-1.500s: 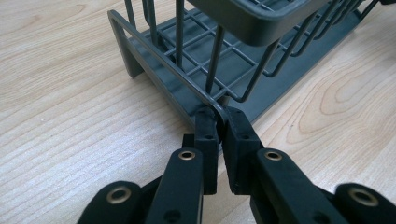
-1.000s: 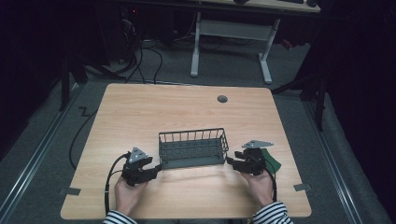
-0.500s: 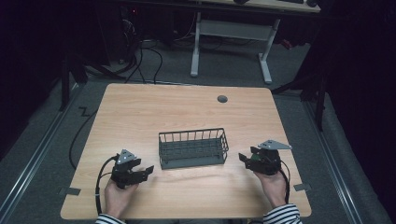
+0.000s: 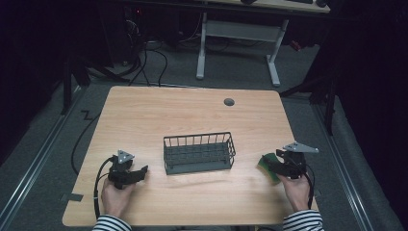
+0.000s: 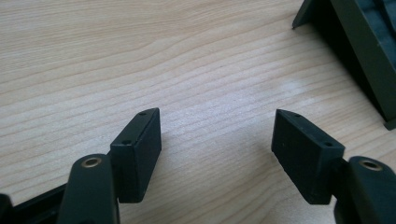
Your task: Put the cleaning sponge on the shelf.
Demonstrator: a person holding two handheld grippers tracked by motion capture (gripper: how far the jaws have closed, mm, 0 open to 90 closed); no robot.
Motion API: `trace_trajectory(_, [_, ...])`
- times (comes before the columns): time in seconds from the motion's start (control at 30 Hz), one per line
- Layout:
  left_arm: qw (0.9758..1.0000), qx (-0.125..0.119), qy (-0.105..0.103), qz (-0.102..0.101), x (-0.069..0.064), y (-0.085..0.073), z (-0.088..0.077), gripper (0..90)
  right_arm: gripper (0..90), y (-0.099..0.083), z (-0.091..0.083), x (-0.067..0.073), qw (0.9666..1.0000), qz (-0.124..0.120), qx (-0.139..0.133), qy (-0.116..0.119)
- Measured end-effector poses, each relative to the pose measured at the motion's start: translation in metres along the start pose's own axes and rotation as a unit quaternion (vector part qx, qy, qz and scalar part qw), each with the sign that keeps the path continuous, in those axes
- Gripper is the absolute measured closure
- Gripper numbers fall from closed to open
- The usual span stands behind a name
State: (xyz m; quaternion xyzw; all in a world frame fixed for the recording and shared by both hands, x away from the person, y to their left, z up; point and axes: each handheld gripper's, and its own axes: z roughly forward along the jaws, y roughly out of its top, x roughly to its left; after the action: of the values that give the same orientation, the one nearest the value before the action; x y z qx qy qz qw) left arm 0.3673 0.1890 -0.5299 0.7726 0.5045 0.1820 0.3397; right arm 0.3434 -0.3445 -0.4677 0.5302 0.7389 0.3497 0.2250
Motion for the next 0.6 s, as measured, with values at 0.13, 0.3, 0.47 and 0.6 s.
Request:
trace_trajectory(0.13, [0.9994, -0.025, 0.016, 0.015, 0.002, -0.006, 0.003, 31.0, 31.1, -0.003, 0.001, -0.009, 0.9998, -0.006, 0.013, -0.01])
trace_trajectory(0.3, [0.9994, -0.024, 0.022, 0.01, 0.003, -0.006, 0.003, 28.4, 27.1, -0.006, 0.003, -0.018, 0.9991, -0.004, 0.041, -0.007])
trace_trajectory(0.47, [0.9994, -0.024, 0.022, 0.009, 0.003, -0.006, 0.003, 28.2, 23.9, -0.007, 0.008, -0.021, 0.9967, -0.022, 0.078, -0.004])
trace_trajectory(0.6, [0.9994, -0.024, 0.022, 0.009, 0.003, -0.006, 0.003, 28.2, 22.0, -0.008, 0.011, -0.022, 0.9953, -0.027, 0.093, 0.001])
